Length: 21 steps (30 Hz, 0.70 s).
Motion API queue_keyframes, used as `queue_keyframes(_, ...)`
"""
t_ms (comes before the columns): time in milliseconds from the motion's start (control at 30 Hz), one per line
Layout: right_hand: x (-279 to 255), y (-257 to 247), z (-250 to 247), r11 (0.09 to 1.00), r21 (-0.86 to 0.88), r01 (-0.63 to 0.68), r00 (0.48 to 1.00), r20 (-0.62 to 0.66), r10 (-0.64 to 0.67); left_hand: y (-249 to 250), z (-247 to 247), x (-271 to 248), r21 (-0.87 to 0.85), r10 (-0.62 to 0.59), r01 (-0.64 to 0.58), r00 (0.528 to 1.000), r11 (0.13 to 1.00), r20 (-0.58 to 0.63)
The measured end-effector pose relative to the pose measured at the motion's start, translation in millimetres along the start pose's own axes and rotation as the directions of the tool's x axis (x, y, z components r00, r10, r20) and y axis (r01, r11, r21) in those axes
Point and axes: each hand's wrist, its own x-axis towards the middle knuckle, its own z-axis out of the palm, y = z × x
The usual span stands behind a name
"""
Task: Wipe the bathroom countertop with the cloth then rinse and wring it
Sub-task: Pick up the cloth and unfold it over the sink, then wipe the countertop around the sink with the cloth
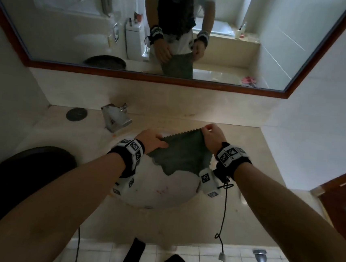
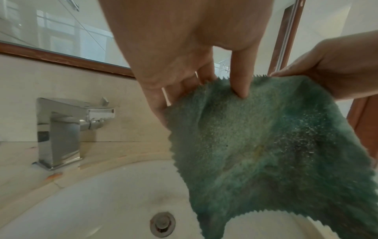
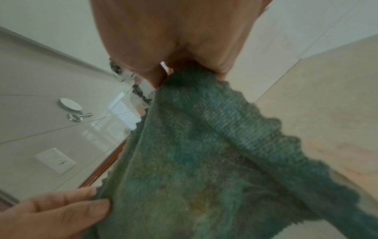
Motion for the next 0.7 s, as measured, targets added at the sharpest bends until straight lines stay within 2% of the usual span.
queue_keyframes(133,-14,18,-21,0.998,-0.015,-0.062,0.995,-0.085,0.061,13,14,2,-0.036,0.092,-0.092,0.996,0.995,0.008)
queue_keyframes(333,-38,42,-51,0.985,0.03,-0.169,0.961,-0.218,0.171,42,40,0,-0.112,0.26,-0.256,0.965,0.96,0.028)
queue_keyframes(500,-51,55,-72,0.972,0.048,-0.23,0.921,-0.311,0.234,61,61,0,-0.182,0.319,-0.308,0.947,0.934,0.038)
queue_keyframes(700,-44,78,-85,0.962,0.01,-0.273,0.902,-0.345,0.26,74,86,14,-0.132,0.339,-0.328,0.938,0.936,0.075)
